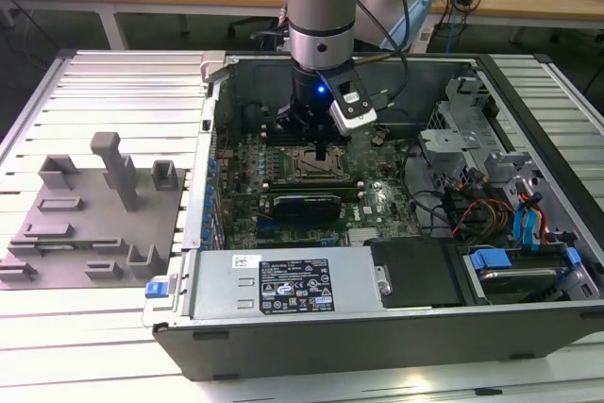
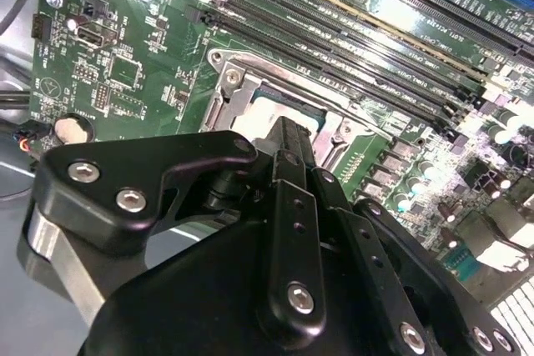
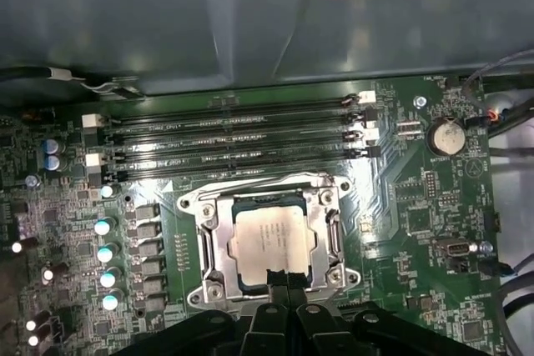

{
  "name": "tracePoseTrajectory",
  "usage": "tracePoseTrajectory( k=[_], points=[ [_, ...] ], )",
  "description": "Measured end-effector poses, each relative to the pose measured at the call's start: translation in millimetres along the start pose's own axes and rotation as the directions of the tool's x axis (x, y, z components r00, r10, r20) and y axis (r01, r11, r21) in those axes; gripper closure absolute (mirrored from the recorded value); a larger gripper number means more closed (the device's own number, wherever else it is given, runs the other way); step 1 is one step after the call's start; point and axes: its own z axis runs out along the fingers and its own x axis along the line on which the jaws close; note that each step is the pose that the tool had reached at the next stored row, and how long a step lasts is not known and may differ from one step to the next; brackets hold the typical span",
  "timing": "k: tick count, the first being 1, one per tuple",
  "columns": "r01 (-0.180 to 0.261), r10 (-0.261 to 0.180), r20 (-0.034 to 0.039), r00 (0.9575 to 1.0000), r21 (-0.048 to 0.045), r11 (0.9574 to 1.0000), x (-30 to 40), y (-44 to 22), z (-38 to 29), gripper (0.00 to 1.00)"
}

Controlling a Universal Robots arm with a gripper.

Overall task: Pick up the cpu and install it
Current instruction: 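Install the first cpu locking lever, then install the second cpu locking lever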

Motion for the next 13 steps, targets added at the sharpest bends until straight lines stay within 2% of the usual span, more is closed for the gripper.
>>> tracePoseTrajectory(
  k=[2, 13],
  points=[
    [0.000, 0.000, 0.0003, 1.0000, 0.0029, 1.0000, -0.9, 0.0, -7.1, 0.89],
    [0.000, 0.000, 0.0004, 1.0000, 0.0040, 1.0000, -0.9, 0.0, -7.2, 0.89]
  ],
)
